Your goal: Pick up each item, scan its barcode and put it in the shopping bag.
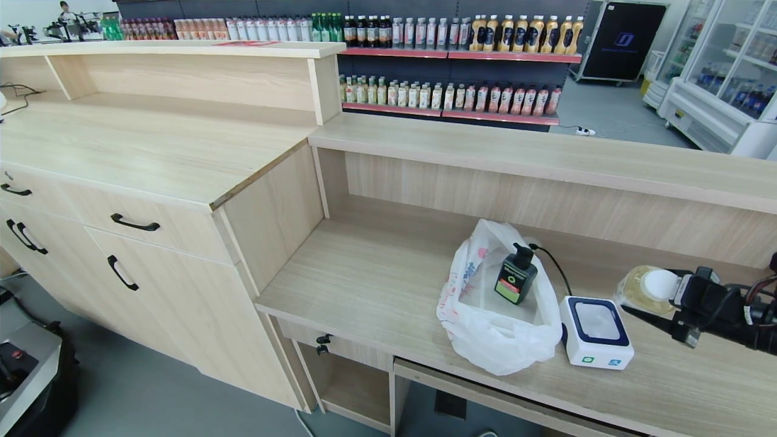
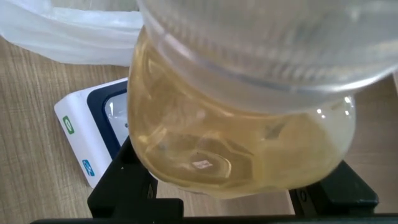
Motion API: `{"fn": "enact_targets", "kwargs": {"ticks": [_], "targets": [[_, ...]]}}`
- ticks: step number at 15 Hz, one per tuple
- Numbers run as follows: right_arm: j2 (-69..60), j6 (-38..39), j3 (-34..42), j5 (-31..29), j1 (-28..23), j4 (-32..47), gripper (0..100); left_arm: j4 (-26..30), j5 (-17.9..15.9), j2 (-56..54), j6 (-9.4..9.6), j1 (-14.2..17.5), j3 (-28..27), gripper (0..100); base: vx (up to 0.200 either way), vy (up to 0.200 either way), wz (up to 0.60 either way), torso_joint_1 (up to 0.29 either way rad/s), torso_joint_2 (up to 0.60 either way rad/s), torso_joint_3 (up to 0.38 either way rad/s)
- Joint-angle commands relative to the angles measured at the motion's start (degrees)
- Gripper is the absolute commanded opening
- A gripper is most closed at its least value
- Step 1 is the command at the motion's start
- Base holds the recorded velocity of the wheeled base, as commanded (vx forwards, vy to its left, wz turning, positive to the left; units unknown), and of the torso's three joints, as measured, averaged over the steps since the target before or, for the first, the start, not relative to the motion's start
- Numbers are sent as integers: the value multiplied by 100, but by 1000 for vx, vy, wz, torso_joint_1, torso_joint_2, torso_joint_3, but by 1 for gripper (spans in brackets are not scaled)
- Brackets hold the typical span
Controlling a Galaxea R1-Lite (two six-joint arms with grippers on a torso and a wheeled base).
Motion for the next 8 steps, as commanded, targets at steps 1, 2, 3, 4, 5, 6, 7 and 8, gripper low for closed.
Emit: {"fn": "enact_targets", "kwargs": {"ticks": [1, 2, 3, 4, 5, 6, 7, 8], "targets": [[75, -4, -25, 2, 106, -6, 0, 0, 2, -2, 0, 0, 0, 0, 0, 0, 0, 0, 0, 0], [119, 4, -52, 2, 132, -41, 0, 0, 2, -2, 0, 0, 0, 0, 0, 0, 0, 0, 0, 0], [136, 4, -78, 2, 159, -50, 0, 0, 2, -2, 0, 0, 0, 0, 0, 0, 0, 0, 0, 0], [145, 4, -87, 2, 176, -50, 0, 0, 2, -2, 0, 9, 0, 0, 0, 0, 0, 0, 0, 0], [172, -4, -87, 2, 176, -59, 0, 0, 2, -2, 0, 0, 0, 0, 0, 0, 0, 0, 0, 0], [207, -4, -122, 2, 202, -112, 0, 0, 2, -2, 0, 0, 0, 0, 0, 0, 0, 0, 0, 0], [251, -4, -140, 2, 246, -200, 0, 0, 2, -2, 0, 0, 0, 0, 0, 0, 0, 0, 0, 0], [286, -4, -140, 2, 273, -288, 0, 0, 2, -2, 0, 0, 0, 0, 0, 0, 0, 0, 0, 0]]}}
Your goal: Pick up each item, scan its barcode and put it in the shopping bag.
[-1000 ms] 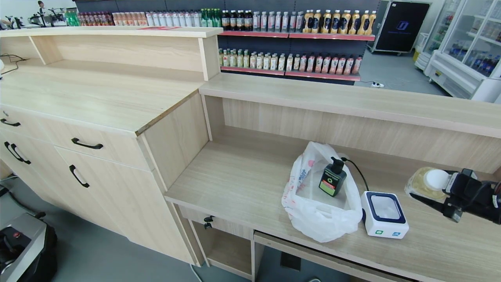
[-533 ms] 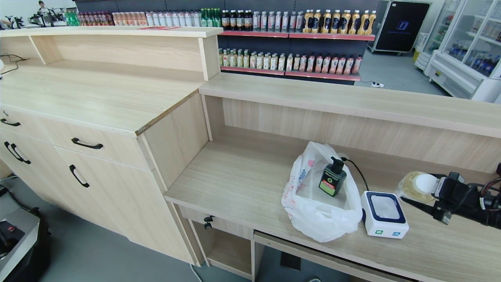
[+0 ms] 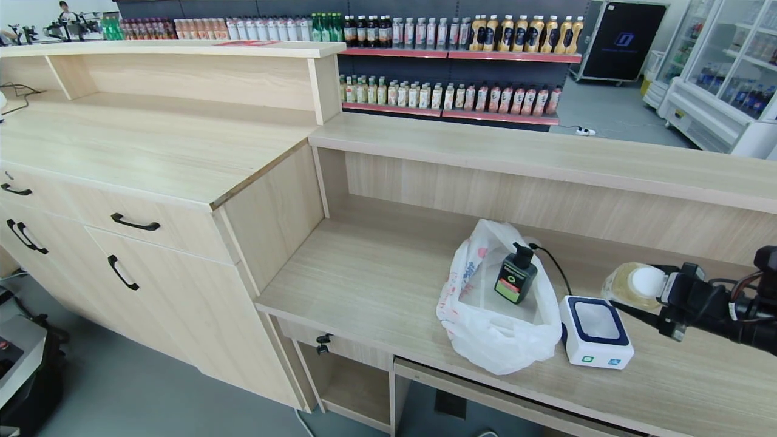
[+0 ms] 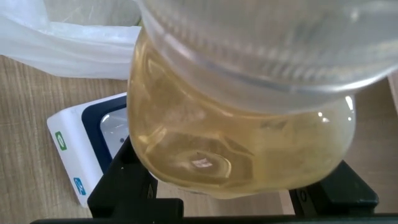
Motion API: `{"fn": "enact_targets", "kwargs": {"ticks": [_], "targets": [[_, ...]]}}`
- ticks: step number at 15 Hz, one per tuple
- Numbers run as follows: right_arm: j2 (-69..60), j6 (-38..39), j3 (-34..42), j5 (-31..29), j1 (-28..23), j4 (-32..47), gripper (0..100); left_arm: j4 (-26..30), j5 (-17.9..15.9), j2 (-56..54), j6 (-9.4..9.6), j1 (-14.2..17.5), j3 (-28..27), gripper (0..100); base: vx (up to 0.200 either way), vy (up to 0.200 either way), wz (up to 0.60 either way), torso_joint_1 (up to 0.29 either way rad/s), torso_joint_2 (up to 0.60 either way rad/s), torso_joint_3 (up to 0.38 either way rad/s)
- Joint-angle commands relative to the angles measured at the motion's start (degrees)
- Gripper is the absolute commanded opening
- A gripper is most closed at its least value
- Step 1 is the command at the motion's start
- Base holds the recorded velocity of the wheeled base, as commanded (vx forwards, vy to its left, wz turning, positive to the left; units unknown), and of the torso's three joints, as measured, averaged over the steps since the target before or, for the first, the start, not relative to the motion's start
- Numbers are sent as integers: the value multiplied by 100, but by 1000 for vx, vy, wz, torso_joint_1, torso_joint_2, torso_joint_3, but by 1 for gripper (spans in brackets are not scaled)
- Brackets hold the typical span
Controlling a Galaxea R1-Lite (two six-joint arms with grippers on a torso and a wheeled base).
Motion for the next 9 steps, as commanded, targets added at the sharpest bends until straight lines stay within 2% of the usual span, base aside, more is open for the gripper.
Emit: {"fn": "enact_targets", "kwargs": {"ticks": [1, 9], "targets": [[122, -2, -13, 2, 94, -150, 0, 0, 2, -2, 0, 0, 0, 0, 0, 0, 0, 0, 0, 0], [377, 16, -109, -15, 165, -202, 0, 0, 2, -2, 0, 0, 0, 0, 0, 0, 0, 0, 0, 0]]}}
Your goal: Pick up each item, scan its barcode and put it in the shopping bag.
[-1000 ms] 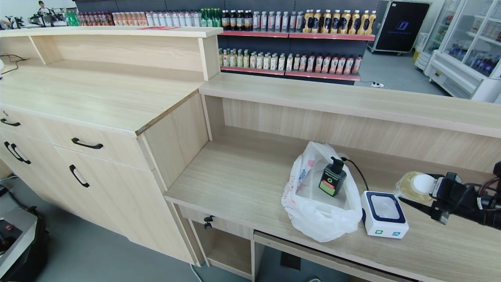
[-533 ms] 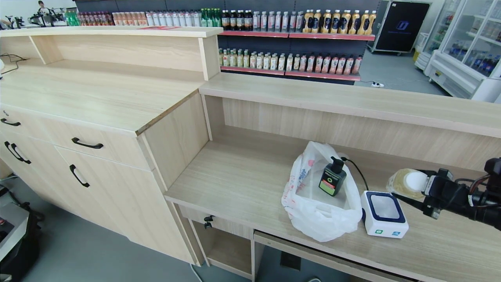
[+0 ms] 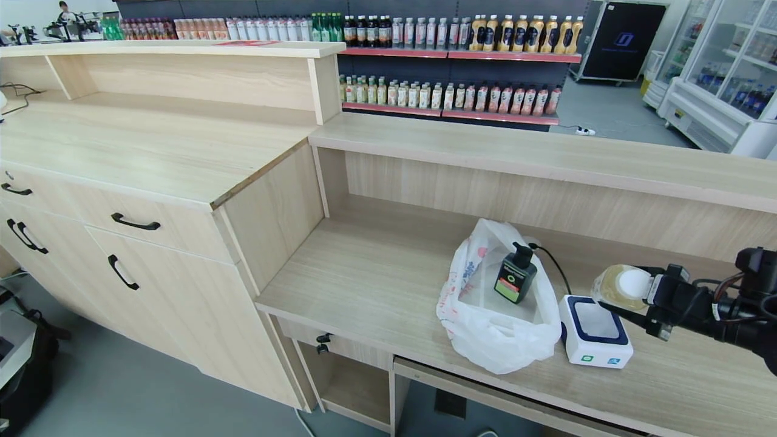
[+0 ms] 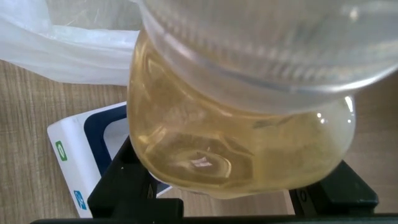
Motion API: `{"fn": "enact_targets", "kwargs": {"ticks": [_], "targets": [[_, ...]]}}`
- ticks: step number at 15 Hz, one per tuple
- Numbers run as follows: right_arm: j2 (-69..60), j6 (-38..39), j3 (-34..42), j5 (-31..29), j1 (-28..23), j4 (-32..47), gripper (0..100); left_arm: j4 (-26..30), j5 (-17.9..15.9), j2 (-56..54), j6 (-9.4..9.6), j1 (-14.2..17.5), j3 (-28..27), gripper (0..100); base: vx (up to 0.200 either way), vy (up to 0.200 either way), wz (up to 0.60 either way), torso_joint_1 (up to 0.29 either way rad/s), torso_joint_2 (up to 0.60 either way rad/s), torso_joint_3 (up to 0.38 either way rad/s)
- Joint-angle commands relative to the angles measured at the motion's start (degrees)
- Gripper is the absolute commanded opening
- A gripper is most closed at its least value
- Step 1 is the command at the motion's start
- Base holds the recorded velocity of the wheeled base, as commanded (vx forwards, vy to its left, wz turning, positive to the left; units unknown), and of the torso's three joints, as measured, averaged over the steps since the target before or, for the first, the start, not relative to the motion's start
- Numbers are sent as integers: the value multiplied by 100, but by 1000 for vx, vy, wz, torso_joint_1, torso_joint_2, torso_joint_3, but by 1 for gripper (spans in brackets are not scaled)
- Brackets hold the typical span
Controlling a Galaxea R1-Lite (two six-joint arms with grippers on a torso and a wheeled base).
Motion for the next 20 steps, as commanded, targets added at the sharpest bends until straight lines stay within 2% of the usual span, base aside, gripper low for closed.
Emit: {"fn": "enact_targets", "kwargs": {"ticks": [1, 20], "targets": [[69, 1, -68, 3, 58, -2, 0, 0, 2, -2, 0, 0, 0, 0, 0, 0, 0, 0, 0, 0], [122, 63, -147, 56, 102, -11, 0, 0, 2, -2, 0, 0, 0, 0, 0, 0, 0, 0, 0, 0]]}}
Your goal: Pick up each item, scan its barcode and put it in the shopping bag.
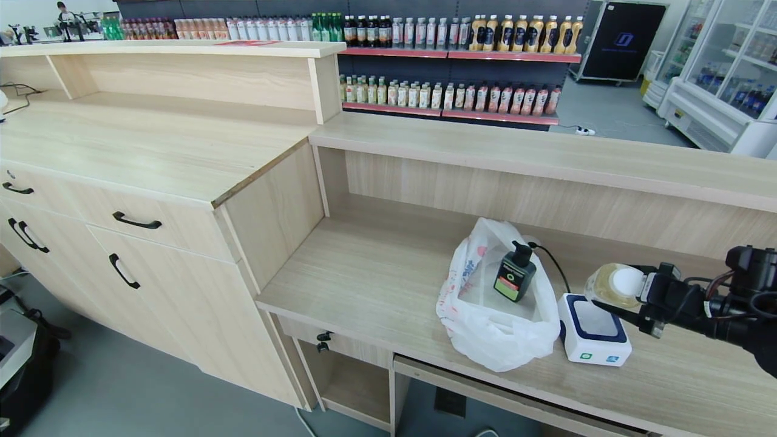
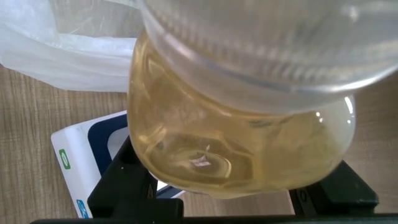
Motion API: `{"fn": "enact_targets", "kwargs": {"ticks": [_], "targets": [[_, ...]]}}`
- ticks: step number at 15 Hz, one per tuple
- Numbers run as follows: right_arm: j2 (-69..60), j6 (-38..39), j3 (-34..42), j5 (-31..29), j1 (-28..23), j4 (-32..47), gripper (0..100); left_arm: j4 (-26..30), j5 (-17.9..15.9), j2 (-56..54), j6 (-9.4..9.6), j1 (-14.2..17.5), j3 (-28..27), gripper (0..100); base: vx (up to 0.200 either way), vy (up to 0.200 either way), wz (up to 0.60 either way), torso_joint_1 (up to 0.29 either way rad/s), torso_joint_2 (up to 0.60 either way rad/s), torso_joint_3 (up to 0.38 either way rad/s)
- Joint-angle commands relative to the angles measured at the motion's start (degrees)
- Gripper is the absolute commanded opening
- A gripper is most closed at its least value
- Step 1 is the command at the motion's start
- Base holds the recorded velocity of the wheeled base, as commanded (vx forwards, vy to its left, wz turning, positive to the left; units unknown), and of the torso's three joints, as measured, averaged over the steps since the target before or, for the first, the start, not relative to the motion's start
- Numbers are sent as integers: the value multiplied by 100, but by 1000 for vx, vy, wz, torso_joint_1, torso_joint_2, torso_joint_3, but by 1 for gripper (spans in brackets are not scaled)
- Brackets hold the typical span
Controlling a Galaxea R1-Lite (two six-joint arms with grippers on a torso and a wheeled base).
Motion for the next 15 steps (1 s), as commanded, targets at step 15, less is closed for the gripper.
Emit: {"fn": "enact_targets", "kwargs": {"ticks": [15], "targets": [[-4345, 4406, 711, -3251, 208, 2080, 0, 0, 2, -2, 0, 0, 0, 0, 0, 0, 0, 0, 0, 0]]}}
